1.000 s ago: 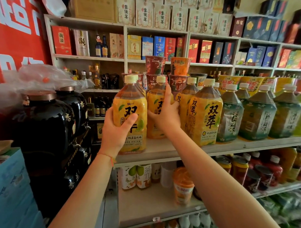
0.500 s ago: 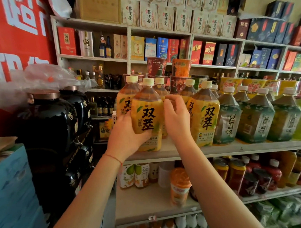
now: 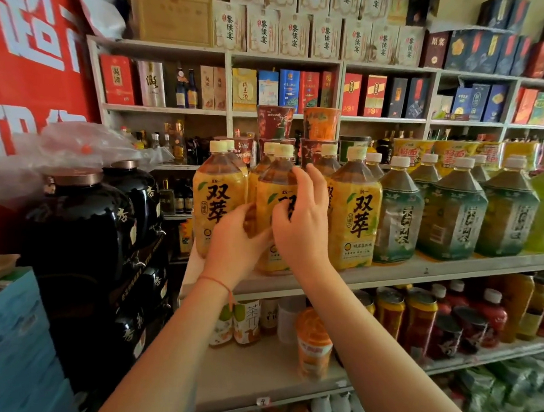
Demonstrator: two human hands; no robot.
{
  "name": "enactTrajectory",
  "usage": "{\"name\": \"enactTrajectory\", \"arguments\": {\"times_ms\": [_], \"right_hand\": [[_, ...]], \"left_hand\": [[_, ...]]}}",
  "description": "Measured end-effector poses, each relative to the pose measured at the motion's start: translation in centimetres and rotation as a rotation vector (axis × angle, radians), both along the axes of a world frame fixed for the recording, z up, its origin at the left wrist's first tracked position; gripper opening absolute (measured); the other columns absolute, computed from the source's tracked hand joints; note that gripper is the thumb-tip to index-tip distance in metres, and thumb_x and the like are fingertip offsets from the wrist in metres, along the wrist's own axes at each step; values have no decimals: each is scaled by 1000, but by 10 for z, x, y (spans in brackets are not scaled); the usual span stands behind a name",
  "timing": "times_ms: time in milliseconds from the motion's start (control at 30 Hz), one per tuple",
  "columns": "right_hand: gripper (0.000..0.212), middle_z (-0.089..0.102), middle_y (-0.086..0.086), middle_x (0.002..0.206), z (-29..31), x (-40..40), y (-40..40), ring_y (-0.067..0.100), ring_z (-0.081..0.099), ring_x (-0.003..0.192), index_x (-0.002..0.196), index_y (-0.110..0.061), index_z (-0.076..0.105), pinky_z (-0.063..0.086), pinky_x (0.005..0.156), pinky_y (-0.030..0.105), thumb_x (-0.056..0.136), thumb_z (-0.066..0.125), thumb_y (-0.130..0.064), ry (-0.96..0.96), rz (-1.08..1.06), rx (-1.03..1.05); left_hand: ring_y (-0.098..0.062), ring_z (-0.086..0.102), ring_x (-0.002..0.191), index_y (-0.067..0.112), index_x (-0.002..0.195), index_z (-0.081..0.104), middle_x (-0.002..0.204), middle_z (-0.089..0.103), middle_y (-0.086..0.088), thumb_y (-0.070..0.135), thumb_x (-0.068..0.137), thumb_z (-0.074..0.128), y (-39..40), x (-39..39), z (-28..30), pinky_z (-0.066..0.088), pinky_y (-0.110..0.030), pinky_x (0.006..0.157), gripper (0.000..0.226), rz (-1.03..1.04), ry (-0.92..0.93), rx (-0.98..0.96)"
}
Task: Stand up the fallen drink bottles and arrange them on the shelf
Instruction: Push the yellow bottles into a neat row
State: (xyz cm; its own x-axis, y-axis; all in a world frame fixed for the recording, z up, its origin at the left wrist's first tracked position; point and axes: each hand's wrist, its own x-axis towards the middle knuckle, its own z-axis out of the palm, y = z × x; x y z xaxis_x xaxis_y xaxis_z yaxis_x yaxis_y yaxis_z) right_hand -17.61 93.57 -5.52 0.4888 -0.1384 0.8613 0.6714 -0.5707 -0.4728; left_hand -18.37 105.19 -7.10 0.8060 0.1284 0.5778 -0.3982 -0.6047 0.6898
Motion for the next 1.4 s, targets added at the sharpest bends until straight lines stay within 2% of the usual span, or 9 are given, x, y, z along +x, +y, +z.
{"name": "enactTrajectory", "arguments": {"times_ms": [133, 233, 333, 433, 533, 767, 1067, 1233, 1400], "right_hand": [[36, 49, 20, 142, 2, -6, 18, 33, 42, 140, 126, 5, 58, 41, 112, 46, 93, 47, 0, -290, 19, -52], [32, 56, 21, 134, -1, -13, 48, 33, 49, 133, 120, 7, 62, 42, 112, 40, 94, 47, -2, -310, 151, -222], [54, 36, 21, 153, -8, -12, 77, 32, 30, 145, 146, 1, 40, 31, 119, 41, 94, 52, -5, 34, 224, -290], [83, 9, 12, 165, -3, -8, 91, 30, 10, 153, 160, -11, -1, 22, 123, 46, 96, 53, -14, 470, 266, -90], [83, 14, 9, 165, 4, -2, 93, 27, 16, 152, 160, -13, -1, 25, 123, 44, 97, 52, -17, 547, 216, 0], [47, 60, 3, 134, 13, 16, 101, 19, 55, 123, 144, -14, 49, 52, 102, 40, 98, 43, -9, 504, 220, 100], [69, 5, 18, 164, 41, 86, 136, 30, 8, 152, 157, -2, 8, 13, 123, 37, 100, 47, -1, 402, -94, -54], [89, 29, 18, 156, 46, 108, 144, 36, 23, 146, 155, 0, 15, 24, 121, 46, 93, 67, -37, 395, -243, -162], [104, 16, 20, 160, 44, 109, 149, 40, 20, 145, 157, -5, 7, 33, 115, 53, 87, 74, -43, 477, -287, -239]], "left_hand": [[-11, 59, 95, 20, 112, 66, 110, 59, 0, 36, 91, 68, 43, 3, 8, 54, -36, 88, 27, 220, -156, -210], [-15, 61, 99, 17, 126, 57, 115, 59, -2, 37, 81, 77, 74, 27, 8, 55, -30, 83, 53, 122, 29, -356], [-11, 65, 90, 10, 135, 53, 116, 68, -8, 33, 79, 80, 86, 46, 4, 51, -18, 65, 66, -74, 230, -419], [-12, 66, 95, 12, 141, 50, 120, 67, -7, 25, 84, 78, 88, 52, -4, 51, -12, 58, 64, -148, 255, -433], [-3, 62, 90, 14, 142, 48, 110, 65, 3, 19, 87, 76, 92, 54, -9, 49, -8, 52, 61, -128, 220, -440], [-10, 66, 100, 14, 130, 53, 115, 66, 2, 33, 74, 87, 123, 51, -14, 53, -22, 73, 68, -106, 106, -508], [-8, 66, 91, 19, 111, 54, 101, 64, 8, 40, 70, 90, 151, 54, -17, 51, -23, 67, 59, 134, -2, -678], [-16, 68, 96, 25, 104, 50, 102, 63, 9, 47, 66, 91, 164, 58, -21, 60, -40, 82, 60, 170, 7, -647], [-14, 67, 95, 27, 103, 49, 105, 64, 8, 57, 61, 88, 171, 53, -22, 60, -44, 84, 65, 181, 7, -606]]}}
